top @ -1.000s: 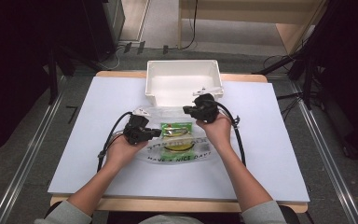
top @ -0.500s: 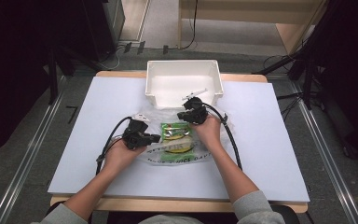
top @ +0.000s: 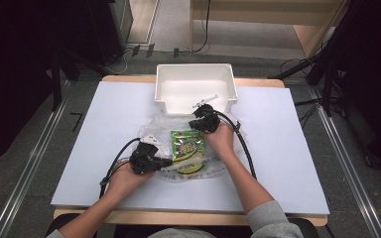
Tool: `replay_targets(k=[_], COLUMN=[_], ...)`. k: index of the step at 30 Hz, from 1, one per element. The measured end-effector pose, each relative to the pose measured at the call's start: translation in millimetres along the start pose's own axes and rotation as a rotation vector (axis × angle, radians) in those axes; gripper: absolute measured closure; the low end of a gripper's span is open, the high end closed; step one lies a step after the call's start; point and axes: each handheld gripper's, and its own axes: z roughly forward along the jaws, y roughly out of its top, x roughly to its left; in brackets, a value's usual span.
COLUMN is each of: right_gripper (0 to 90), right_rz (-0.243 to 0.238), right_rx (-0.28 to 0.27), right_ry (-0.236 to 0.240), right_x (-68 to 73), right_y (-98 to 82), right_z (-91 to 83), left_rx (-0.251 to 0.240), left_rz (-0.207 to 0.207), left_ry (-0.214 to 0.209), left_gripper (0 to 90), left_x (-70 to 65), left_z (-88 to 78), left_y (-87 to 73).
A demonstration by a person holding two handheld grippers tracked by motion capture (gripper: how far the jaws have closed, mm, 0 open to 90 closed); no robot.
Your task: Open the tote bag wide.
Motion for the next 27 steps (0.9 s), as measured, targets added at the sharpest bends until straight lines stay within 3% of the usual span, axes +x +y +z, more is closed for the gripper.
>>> replay_targets(k=[5,9,16,24,27], right_gripper=[90.0,90.0,90.0,90.0,90.0], right_rz=[-0.001,0.000,0.004,0.028,0.007], right_rx=[-0.009,-0.014,-0.034,-0.057,-0.074], right_ry=[-0.009,-0.022,-0.048,-0.069,-0.106], right_x=[-1.0,-0.8,-2.7,-7.7,-7.7], right_y=[0.4,1.0,2.0,2.5,2.9], right_z=[1.1,1.9,4.2,6.1,7.6], left_rx=[0.017,0.023,0.039,0.051,0.056], left_rz=[-0.009,0.015,0.022,0.014,0.008], left_ry=[-0.023,-0.028,-0.041,-0.036,-0.041], left_gripper=[90.0,90.0,90.0,90.0,90.0], left_x=[-4.5,-11.4,-16.8,-15.5,-14.5], left_z=[-0.6,-3.9,-5.5,-11.0,-11.0], left_y=[-9.3,-16.4,-26.7,-33.7,-37.3])
